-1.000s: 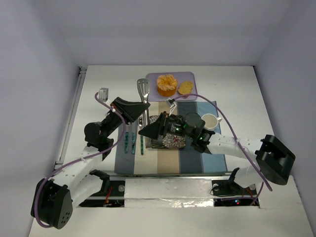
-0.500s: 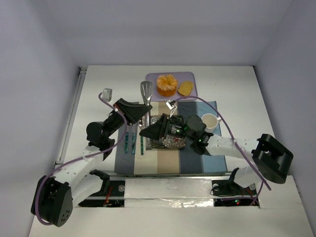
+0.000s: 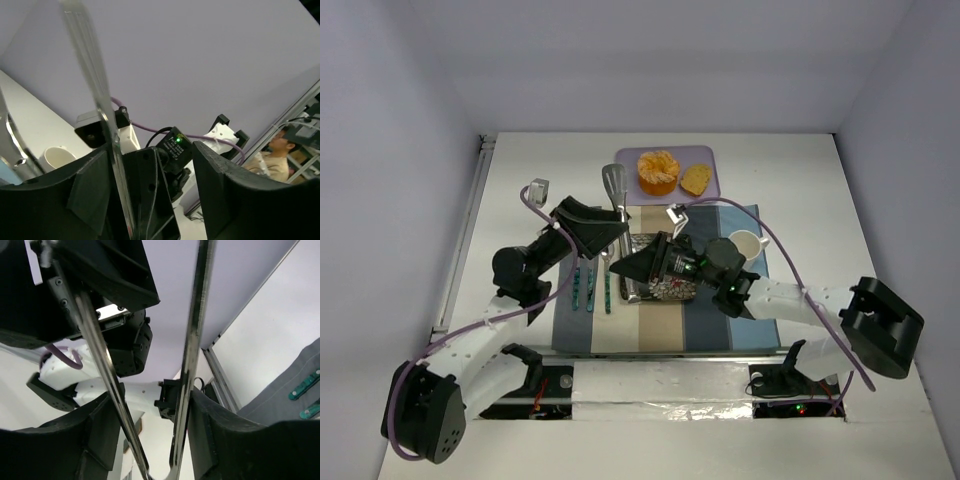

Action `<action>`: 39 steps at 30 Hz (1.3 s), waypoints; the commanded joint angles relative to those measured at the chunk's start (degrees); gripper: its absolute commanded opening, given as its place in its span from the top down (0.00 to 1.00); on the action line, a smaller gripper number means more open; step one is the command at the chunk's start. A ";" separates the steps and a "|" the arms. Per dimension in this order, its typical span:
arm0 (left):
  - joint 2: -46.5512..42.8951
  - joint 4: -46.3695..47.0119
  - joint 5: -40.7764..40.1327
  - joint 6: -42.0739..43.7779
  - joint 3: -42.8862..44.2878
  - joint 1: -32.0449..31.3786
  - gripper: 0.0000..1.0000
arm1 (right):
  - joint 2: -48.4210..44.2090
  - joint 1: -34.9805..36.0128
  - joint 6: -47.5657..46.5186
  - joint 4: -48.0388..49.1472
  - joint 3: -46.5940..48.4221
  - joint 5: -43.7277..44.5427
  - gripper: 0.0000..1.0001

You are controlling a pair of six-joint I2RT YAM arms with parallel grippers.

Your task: Place the bread

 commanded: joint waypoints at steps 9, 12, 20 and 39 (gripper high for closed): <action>-5.00 -14.11 1.33 12.33 6.45 -0.23 0.31 | -8.77 -1.30 -2.83 -6.19 1.11 5.41 0.50; -4.91 -16.66 1.50 13.31 7.07 -0.23 0.29 | -9.48 -1.30 -3.01 -7.17 1.29 6.20 0.51; -6.14 -25.70 2.56 19.79 9.53 -0.23 0.16 | -12.46 -2.97 -4.85 -15.40 3.13 7.52 0.52; -15.28 -68.76 -6.40 44.67 15.42 -0.23 1.00 | -12.92 -21.68 -21.71 -64.35 18.76 8.67 0.53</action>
